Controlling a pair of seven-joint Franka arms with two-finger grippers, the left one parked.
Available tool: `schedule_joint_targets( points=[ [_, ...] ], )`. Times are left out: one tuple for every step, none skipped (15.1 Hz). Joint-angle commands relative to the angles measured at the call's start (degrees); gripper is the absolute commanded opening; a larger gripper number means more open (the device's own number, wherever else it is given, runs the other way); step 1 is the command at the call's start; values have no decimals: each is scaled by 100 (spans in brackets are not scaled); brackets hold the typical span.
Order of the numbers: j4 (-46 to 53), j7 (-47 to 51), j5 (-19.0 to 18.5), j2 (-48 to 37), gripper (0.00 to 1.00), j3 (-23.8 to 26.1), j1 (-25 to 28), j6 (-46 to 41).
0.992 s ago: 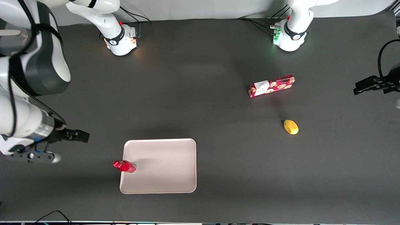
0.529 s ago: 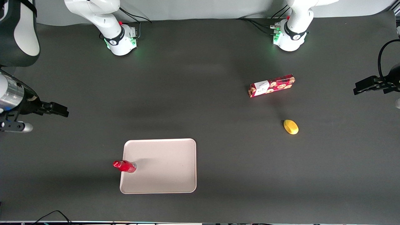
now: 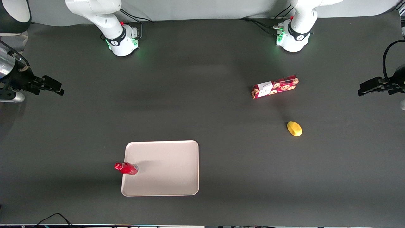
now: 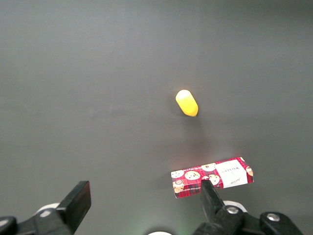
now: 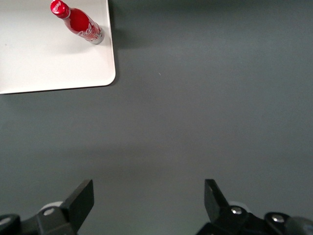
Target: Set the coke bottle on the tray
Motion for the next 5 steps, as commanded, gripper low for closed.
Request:
schedule_joint_targets(
  points=[
    [-131, -309, 138, -227, 100, -182, 125, 119],
    [-130, -309, 138, -227, 100, -182, 125, 101],
    [-122, -309, 138, -218, 100, -182, 134, 101],
    [-113, -309, 138, -201, 100, -173, 143, 101],
    [-104, -300, 138, -192, 100, -173, 143, 101]
  ],
)
